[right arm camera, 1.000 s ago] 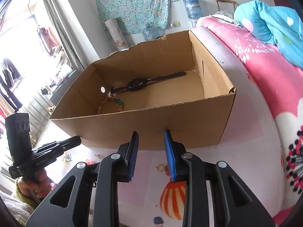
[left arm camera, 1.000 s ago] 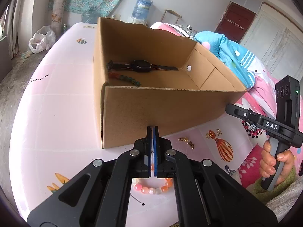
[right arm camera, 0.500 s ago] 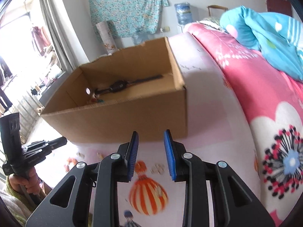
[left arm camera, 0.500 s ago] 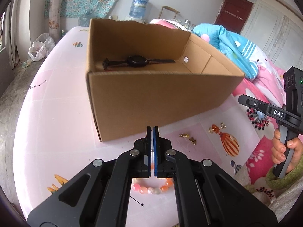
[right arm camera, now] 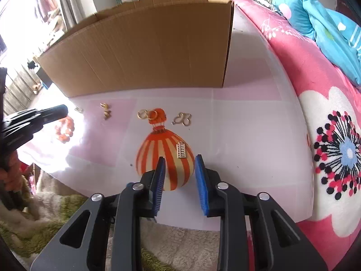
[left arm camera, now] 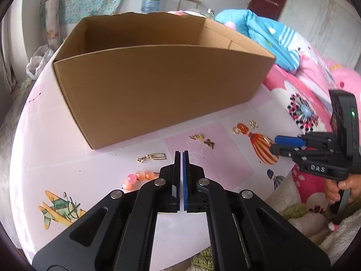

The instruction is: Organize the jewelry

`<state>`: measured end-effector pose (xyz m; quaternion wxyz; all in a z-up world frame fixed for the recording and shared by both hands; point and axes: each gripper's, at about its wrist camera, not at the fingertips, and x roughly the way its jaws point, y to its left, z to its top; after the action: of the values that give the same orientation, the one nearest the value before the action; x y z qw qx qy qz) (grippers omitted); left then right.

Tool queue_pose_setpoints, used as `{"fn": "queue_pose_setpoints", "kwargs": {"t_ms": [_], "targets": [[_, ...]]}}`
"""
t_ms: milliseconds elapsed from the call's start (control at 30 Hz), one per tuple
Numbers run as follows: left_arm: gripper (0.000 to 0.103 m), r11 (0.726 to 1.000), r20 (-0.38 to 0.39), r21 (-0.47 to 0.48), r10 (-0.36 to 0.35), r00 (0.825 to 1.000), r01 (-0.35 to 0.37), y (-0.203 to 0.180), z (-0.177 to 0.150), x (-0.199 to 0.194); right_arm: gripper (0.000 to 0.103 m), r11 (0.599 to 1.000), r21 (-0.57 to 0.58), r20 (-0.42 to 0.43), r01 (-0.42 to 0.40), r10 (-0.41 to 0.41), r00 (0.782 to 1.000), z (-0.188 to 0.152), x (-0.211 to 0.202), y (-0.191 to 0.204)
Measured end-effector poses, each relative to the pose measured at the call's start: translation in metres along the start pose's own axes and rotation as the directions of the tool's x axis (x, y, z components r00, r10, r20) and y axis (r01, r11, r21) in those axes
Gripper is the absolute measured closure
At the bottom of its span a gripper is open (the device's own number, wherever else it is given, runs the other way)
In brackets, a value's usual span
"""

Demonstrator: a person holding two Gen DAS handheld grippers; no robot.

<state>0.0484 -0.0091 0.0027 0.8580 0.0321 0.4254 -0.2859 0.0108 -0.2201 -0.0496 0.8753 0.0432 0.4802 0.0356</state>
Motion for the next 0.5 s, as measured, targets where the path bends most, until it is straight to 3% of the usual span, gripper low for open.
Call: {"fn": "queue_pose_setpoints", "kwargs": {"t_ms": [167,500], "targets": [[0.102,1.000,-0.009,0.031,-0.005,1.000,0.005,-0.010,-0.002,0.003,0.098,0.999,-0.032,0.008,0.007,-0.007,1.000,0.004,0.003,0.006],[0.102,0.998,-0.018,0.061,0.010,1.000,-0.009,-0.015,-0.002,0.006,0.099,0.999,-0.036,0.035,-0.021,0.022,0.999,0.014,0.010,0.013]]}}
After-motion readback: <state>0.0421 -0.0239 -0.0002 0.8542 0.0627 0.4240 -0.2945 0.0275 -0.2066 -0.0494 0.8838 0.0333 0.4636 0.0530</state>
